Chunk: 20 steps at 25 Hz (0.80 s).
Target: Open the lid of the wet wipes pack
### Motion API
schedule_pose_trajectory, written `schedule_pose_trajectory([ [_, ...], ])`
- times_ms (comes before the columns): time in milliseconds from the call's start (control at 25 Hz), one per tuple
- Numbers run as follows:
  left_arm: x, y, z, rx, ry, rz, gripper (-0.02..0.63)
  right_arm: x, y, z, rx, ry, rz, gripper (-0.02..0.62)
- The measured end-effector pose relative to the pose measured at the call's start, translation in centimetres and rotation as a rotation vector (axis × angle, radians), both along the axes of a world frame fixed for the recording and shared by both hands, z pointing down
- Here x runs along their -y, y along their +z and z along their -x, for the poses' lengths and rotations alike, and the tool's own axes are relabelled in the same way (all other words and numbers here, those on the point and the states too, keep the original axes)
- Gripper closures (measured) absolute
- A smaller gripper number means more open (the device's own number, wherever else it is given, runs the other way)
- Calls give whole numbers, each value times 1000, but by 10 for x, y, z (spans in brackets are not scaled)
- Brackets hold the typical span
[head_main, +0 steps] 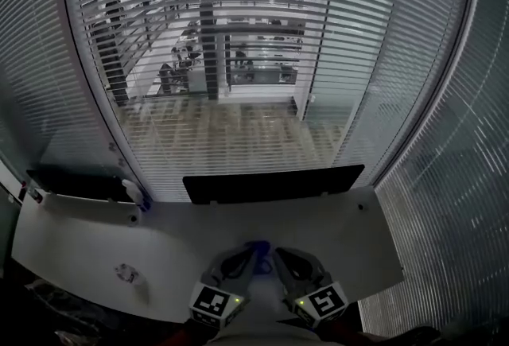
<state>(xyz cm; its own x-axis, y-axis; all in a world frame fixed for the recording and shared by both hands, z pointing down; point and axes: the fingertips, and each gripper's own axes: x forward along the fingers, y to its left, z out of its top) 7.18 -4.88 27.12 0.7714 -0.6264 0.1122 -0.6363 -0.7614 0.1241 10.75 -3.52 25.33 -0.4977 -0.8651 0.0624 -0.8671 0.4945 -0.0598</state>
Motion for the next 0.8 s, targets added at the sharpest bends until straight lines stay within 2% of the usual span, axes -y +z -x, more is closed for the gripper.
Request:
schedule_pose_trajectory([
  [160, -4, -2, 0, -6, -15, 19, 603, -9, -18, 1, 27, -14, 8, 594],
  [280, -6, 7, -9, 5, -9, -4, 604, -12, -7, -6, 34, -16, -11, 594],
  [400, -12, 4, -17, 4, -3, 16, 604, -15, -8, -10, 26, -15, -19, 595],
  [800, -10, 14, -11, 4, -17, 25, 603, -12, 4, -9, 13, -3, -11, 595],
])
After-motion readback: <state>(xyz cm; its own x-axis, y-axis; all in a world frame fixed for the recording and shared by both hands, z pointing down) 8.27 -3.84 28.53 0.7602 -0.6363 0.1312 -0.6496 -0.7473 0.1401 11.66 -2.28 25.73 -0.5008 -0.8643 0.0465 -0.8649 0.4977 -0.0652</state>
